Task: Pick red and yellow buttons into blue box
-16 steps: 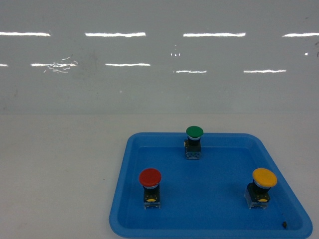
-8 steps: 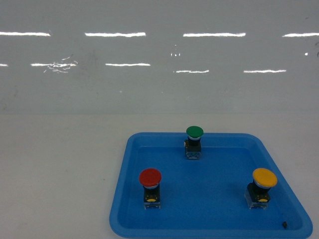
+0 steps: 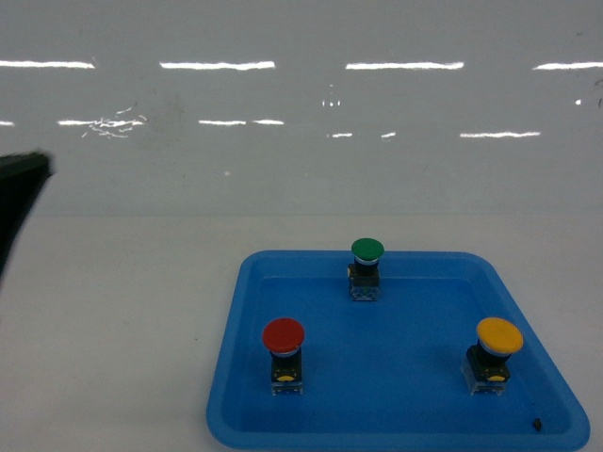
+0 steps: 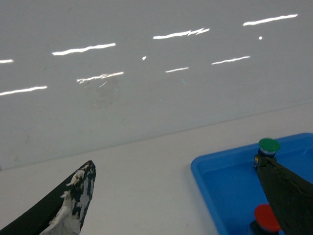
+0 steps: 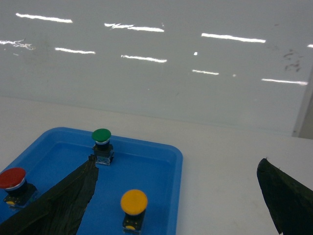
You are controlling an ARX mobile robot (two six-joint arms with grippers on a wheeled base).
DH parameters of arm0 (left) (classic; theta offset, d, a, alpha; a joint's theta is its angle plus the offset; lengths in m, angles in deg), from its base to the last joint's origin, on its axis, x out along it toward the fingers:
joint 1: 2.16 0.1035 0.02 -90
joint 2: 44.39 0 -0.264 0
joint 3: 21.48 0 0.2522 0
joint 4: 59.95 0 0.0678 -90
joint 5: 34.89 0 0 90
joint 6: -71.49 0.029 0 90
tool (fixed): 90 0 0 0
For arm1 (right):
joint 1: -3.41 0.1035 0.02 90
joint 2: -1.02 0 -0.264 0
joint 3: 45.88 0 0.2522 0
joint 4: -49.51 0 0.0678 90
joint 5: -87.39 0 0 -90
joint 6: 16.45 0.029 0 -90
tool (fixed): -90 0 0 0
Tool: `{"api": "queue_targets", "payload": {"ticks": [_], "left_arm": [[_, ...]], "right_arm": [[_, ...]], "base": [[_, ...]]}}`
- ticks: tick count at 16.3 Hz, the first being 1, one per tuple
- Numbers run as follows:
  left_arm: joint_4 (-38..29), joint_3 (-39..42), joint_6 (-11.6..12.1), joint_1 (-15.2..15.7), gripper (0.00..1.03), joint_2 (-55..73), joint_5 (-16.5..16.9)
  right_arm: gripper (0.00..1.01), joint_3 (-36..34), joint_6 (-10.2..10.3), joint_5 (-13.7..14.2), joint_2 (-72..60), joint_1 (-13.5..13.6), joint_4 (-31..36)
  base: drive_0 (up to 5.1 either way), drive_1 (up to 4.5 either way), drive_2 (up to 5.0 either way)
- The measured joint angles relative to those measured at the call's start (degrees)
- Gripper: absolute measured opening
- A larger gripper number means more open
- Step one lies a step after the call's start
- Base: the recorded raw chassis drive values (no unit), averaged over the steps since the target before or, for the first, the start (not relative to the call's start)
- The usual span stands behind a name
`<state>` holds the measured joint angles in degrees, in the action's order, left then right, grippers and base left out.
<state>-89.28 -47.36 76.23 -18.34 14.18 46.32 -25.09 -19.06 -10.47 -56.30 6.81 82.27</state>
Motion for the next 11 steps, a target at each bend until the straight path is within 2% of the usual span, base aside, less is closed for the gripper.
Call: {"api": "queue_targets", "payload": {"ticks": [1,2,4,5,6,7,9,11], "left_arm": [[-1.25,-3.65,-0.24,-0.61,0.98,6.62,0.94],[-1.84,-7.10,-0.24,-1.01,0.98,14.29,0.46],[1.38,-11.76,-0.46,-1.95,0.98,23.87,-0.46],[2.93,-14.69,-0.17,-3.17,0.98,28.70,-1.38],[3.43,-15.98,-0.17,-3.69,0.98,30.05,-1.27],[3.23,-16.48,-0.17,-4.17,0.98,30.23,-1.18],[3.19,-16.50,-0.17,-4.02,0.98,29.79,-1.29],[3.21,-16.50,-0.17,-4.02,0.98,29.79,-1.29]], "right_arm": [[0.98,2.84,-0.48,-1.09,-7.17,0.35,2.51],[0.98,6.36,-0.44,-2.54,-15.04,0.44,2.36],[0.98,10.95,-0.76,-3.43,-25.57,1.33,1.14],[0.98,14.78,-1.64,-5.53,-31.52,2.32,-2.69],[0.98,15.43,-1.70,-6.43,-33.55,3.08,-1.55],[0.98,15.45,-2.60,-6.43,-33.81,3.65,-1.51],[0.98,15.47,-3.48,-5.88,-33.31,3.67,-1.11],[0.98,15.47,-3.48,-5.88,-33.31,3.67,-1.14]], "base": [[0.0,0.00,0.0],[0.0,0.00,0.0],[0.0,0.00,0.0],[0.0,0.00,0.0],[0.0,0.00,0.0],[0.0,0.00,0.0],[0.0,0.00,0.0],[0.0,0.00,0.0]]}}
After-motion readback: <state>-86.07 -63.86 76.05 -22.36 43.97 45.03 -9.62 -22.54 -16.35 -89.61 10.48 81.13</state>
